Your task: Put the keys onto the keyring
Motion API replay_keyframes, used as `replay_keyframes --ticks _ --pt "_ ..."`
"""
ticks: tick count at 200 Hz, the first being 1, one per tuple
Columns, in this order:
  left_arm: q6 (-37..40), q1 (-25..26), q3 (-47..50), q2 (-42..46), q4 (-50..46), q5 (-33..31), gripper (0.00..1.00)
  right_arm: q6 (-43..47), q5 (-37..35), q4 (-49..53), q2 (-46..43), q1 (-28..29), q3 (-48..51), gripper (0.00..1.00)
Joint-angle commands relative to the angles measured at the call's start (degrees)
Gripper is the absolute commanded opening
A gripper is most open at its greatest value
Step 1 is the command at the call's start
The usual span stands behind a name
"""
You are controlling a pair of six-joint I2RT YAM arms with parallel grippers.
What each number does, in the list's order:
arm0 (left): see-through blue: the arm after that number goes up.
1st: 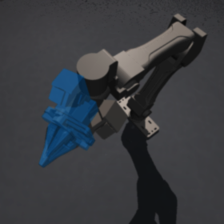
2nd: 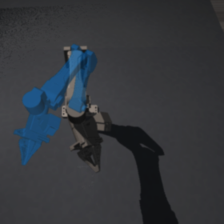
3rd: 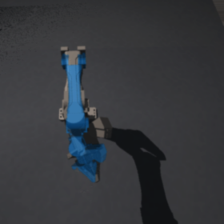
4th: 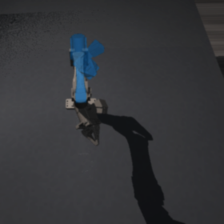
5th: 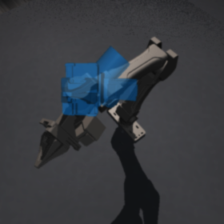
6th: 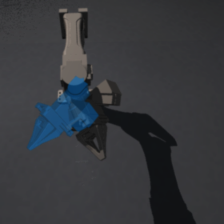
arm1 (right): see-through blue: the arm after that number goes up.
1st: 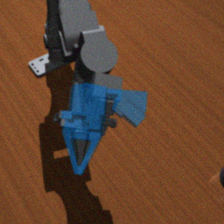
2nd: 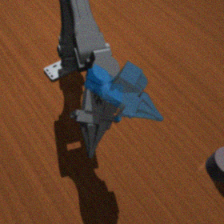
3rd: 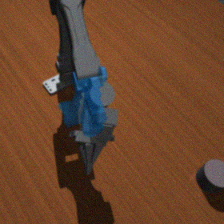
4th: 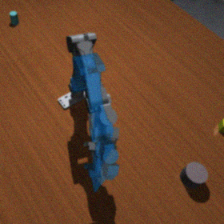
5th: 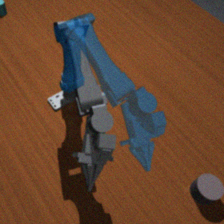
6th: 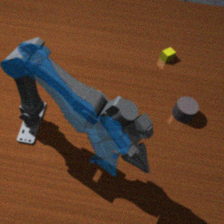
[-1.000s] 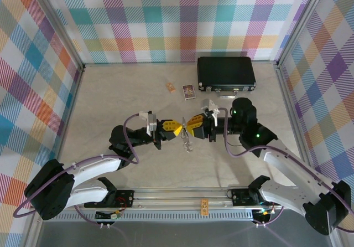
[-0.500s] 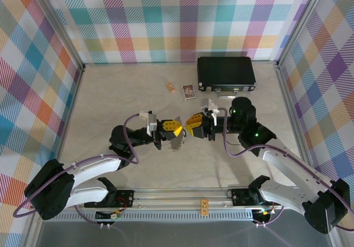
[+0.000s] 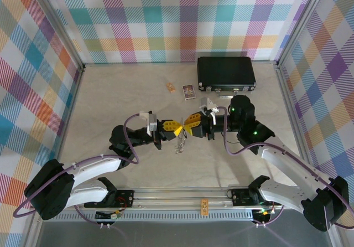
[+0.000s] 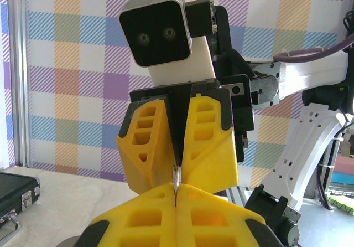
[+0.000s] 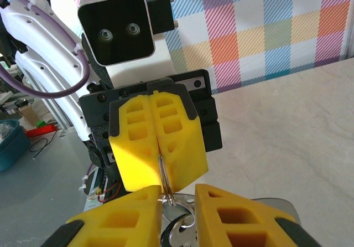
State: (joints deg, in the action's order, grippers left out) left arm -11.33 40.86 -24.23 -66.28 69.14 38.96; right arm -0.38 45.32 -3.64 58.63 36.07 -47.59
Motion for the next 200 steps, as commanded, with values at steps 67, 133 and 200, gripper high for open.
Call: replay_keyframes --ticks 67,133,200 --pt "-0.2 0.3 -2.1 0.2 2.5 0.9 0.00 2.0 1.7 0.7 1.3 0.4 -2.7 0.08" --pt "-0.4 0.2 -2.0 0.0 2.4 0.6 0.00 5.5 2.9 7.3 2.0 0.8 -5.0 0.00" --pt "3.2 0.1 -0.4 4.1 -4.1 -1.4 0.18 11.7 -1.2 12.7 -0.3 0.8 -5.3 0.00"
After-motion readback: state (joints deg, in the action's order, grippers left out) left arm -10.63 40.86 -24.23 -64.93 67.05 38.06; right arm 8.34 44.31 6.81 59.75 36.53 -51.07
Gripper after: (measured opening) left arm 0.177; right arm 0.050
